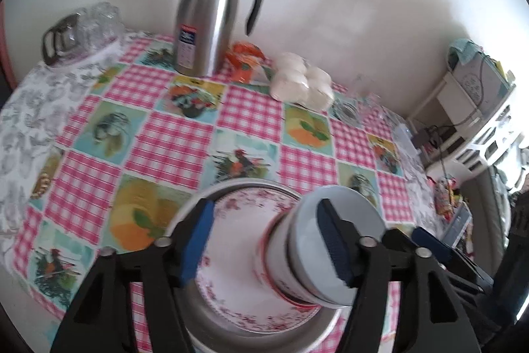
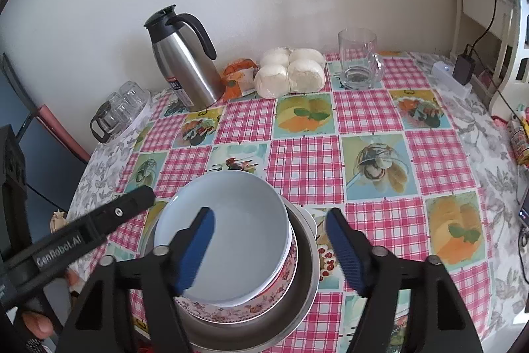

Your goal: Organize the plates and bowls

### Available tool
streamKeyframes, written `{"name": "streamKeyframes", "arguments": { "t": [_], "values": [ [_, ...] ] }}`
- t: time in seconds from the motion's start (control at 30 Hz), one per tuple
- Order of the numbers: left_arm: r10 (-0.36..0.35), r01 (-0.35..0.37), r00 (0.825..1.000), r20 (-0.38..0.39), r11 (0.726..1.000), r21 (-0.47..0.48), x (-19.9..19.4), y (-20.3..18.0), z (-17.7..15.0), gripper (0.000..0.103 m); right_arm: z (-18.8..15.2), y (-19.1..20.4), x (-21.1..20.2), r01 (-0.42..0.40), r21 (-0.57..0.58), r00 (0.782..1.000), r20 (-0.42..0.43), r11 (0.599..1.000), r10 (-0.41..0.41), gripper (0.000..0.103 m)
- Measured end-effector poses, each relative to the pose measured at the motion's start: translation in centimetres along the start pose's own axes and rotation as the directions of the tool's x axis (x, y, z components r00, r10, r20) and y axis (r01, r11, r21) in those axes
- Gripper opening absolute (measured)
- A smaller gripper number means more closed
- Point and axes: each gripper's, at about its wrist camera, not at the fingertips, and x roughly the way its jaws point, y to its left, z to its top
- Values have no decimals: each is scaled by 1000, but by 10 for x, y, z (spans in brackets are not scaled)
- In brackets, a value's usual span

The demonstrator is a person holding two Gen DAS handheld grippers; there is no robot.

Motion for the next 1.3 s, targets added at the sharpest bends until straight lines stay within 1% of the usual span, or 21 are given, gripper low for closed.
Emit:
{"name": "streamKeyframes", "arguments": {
  "t": [0.1, 0.13, 0.2, 0.3, 0.33, 0.4, 0.53, 0.67, 0.73, 0.87, 1.0, 1.07, 1.2, 1.3],
  "values": [
    [40, -40, 999, 24, 999, 1, -5, 5, -2, 75, -7, 4, -2, 10, -21, 1000, 9, 1000, -9, 88],
    [51, -51, 998, 31, 999, 0, -6, 7, -4, 81, -9, 5, -3, 9, -27, 1000, 11, 1000, -8, 89],
    [72, -72, 996, 45, 997, 2, -9, 9, -8, 87, -14, 7, -5, 15, -39, 1000, 18, 999, -14, 95],
    [105, -106, 992, 64, 994, 13, -13, 12, -16, 89, -21, 10, -9, 24, -56, 999, 31, 998, -23, 101],
    [117, -118, 991, 63, 993, 18, -14, 13, -19, 94, -24, 11, -10, 25, -62, 999, 35, 998, -23, 102],
    [133, -134, 989, 61, 991, 25, -14, 15, -25, 97, -30, 12, -14, 26, -73, 999, 45, 997, -23, 103],
    [166, -168, 984, 65, 985, 33, -19, 18, -37, 97, -43, 10, -19, 36, -79, 998, 56, 996, -31, 103],
    [205, -208, 977, 64, 977, 50, -25, 19, -53, 97, -61, 2, -24, 45, -61, 998, 57, 997, -42, 103],
    [240, -242, 970, 46, 969, 58, -25, 20, -64, 97, -71, -2, -25, 52, -54, 997, 54, 997, -49, 103],
    [291, -293, 956, 37, 953, 78, -26, 22, -82, 97, -90, -9, -26, 76, -49, 996, 39, 996, -74, 103],
    [347, -346, 938, 17, 931, 114, -23, 22, -98, 97, -106, -15, -20, 93, -49, 996, 10, 995, -92, 103],
    [359, -356, 934, 4, 926, 125, -21, 22, -104, 97, -112, -16, -17, 107, -56, 994, -5, 993, -108, 103],
    [360, -353, 932, -39, 927, 127, -16, 24, -114, 97, -119, -18, -11, 115, -64, 993, -30, 991, -117, 103],
    [374, -364, 925, -72, 923, 128, -12, 28, -119, 97, -122, -18, -8, 133, -75, 990, -46, 988, -137, 103]
  ]
}}
